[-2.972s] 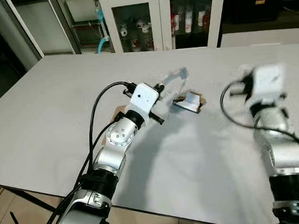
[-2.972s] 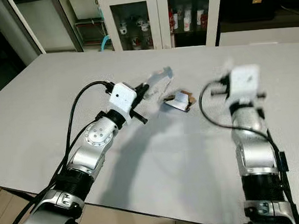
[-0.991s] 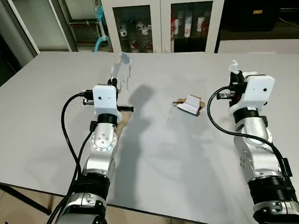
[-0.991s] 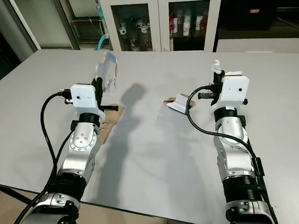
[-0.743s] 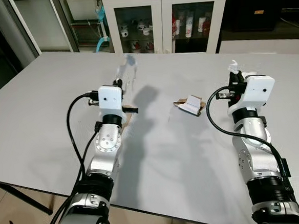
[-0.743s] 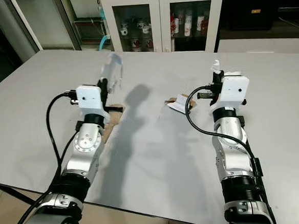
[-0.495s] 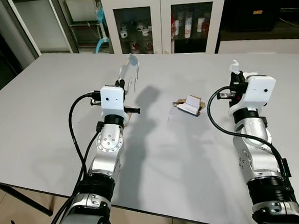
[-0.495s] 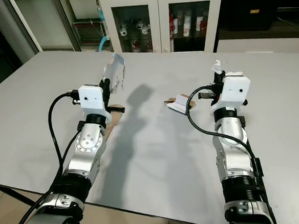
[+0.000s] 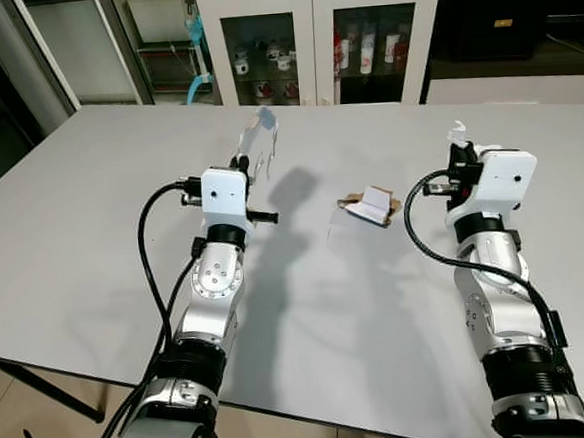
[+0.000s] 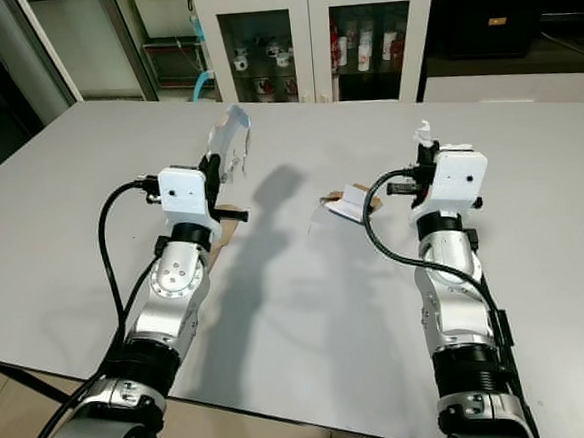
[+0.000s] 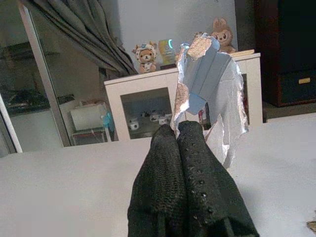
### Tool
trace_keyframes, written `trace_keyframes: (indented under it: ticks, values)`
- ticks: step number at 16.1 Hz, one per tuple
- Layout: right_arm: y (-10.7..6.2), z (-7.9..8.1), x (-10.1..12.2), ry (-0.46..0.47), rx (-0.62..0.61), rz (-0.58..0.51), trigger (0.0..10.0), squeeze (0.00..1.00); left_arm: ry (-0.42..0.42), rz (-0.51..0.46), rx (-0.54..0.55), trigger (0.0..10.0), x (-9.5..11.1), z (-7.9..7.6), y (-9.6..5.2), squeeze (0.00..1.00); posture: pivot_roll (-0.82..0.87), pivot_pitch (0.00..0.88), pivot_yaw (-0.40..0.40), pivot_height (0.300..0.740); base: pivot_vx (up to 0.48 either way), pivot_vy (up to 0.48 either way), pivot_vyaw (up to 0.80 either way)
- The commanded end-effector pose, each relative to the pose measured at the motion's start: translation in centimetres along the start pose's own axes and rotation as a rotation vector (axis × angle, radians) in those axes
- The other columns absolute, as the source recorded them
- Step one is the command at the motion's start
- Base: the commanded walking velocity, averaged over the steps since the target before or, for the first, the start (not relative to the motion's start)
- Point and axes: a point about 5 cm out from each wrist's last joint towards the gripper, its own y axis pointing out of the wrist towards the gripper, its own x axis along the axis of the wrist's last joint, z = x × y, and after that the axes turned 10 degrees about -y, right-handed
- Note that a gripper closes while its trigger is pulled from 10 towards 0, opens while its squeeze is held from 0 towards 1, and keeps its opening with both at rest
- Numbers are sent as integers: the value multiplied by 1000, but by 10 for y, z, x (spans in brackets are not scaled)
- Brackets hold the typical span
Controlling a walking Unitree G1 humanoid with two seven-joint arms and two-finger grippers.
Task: Picking trash to rubbish bin
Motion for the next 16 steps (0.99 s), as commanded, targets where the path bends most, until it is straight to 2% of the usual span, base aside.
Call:
trace_keyframes:
  ticks: [1, 5, 16]
  values:
    - [0, 3, 1, 1, 6, -9, 10000, 0, -4, -20, -16, 10000, 3, 0, -1, 0, -15, 0, 112, 740, 0, 0, 0]
    - [-2, 5, 0, 1, 11, -6, 10000, 0, -4, -18, -26, 10000, 2, -2, -2, 0, -12, 0, 112, 740, 0, 0, 0]
    - [2, 5, 4, 1, 17, -12, 10000, 0, -10, -18, -18, 10000, 3, -3, -3, 0, -5, 0, 100, 740, -275, 0, 0]
